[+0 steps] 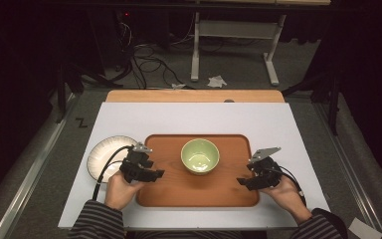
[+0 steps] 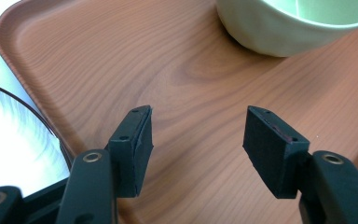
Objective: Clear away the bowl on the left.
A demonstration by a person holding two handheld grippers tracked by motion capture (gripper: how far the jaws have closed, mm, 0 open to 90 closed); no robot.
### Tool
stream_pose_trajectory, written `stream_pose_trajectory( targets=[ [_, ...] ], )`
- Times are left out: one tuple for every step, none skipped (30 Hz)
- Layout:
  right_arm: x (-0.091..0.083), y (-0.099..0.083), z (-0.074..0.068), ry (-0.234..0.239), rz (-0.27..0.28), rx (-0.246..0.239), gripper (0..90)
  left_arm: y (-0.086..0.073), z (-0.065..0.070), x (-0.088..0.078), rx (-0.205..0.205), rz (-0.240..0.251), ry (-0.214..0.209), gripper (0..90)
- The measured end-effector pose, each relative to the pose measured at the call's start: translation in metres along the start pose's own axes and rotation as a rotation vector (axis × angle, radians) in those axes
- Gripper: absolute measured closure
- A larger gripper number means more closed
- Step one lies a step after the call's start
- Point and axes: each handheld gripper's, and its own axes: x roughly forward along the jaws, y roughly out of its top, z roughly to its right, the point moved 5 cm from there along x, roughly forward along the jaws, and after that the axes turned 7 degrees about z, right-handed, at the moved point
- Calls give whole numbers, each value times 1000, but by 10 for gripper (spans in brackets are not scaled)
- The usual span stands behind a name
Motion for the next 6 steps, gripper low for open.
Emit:
stream_pose_trajectory(
  targets=[
    [0, 0, 0, 4, 2, 3, 351, 0, 0, 0, -1, 2, -1, 425],
    [0, 0, 0, 6, 2, -4, 351, 0, 0, 0, -1, 3, -2, 425],
    [0, 0, 0, 6, 2, -4, 351, 0, 0, 0, -1, 3, -2, 425],
    [0, 0, 1, 3, 4, 1, 351, 1, 0, 0, -2, 3, -4, 425],
    [0, 0, 1, 3, 5, 5, 351, 1, 0, 0, -2, 2, -5, 425],
    [0, 0, 2, 0, 3, 5, 351, 1, 0, 1, -1, 4, -4, 425]
  ],
)
